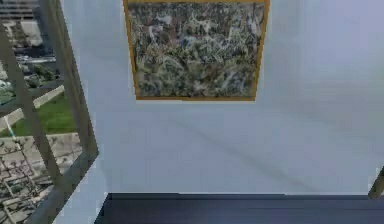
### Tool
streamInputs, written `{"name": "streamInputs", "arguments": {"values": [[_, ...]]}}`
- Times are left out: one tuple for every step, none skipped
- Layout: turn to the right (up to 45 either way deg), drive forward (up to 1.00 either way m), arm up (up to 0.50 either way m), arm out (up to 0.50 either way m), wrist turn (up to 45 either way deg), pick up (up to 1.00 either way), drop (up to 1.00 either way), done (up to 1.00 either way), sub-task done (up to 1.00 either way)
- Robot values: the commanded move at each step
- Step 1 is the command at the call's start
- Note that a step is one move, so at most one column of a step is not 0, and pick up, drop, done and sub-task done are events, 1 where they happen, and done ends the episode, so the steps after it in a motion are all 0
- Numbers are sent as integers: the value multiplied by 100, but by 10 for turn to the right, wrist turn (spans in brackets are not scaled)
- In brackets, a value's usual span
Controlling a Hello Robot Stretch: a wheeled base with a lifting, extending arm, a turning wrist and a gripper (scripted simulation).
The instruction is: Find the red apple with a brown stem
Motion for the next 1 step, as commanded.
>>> {"name": "streamInputs", "arguments": {"values": [[450,0,0,0,0,0,0,0,0]]}}
